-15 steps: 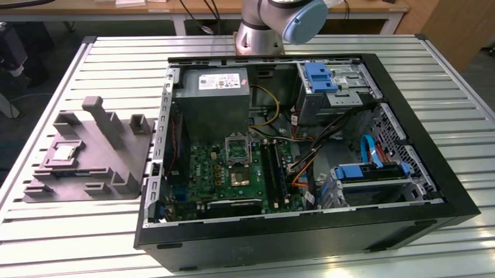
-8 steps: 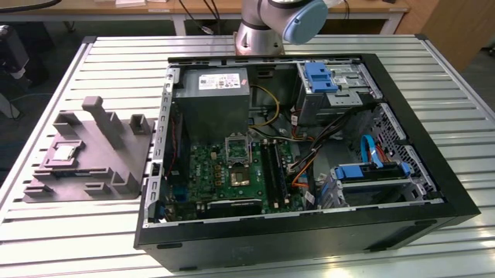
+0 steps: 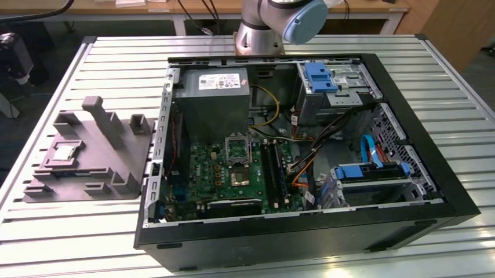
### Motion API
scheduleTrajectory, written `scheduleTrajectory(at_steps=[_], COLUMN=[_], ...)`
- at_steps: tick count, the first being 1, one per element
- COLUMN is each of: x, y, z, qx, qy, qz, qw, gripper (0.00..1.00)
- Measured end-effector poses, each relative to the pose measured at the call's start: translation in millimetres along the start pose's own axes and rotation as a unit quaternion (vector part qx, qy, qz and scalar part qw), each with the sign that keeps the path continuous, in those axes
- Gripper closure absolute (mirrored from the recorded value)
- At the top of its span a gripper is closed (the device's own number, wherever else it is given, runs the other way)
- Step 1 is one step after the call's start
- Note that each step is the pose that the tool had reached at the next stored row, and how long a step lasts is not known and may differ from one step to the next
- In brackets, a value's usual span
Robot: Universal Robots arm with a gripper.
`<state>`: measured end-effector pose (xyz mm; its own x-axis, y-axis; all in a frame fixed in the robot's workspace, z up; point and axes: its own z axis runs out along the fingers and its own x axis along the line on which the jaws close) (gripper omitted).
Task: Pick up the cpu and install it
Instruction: 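Pick up the cpu and move it towards the insertion slot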
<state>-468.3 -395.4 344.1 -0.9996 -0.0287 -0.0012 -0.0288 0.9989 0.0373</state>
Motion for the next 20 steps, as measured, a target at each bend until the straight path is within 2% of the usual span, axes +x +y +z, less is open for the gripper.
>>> scheduleTrajectory(at_steps=[7, 20], x=[0.0, 0.0], y=[-0.4, -0.5], z=[6.8, 9.4], qx=[0.0000, 0.0000], qy=[0.0000, 0.0000], qz=[0.000, 0.000], qw=[1.0000, 1.0000], gripper=[0.40, 0.40])
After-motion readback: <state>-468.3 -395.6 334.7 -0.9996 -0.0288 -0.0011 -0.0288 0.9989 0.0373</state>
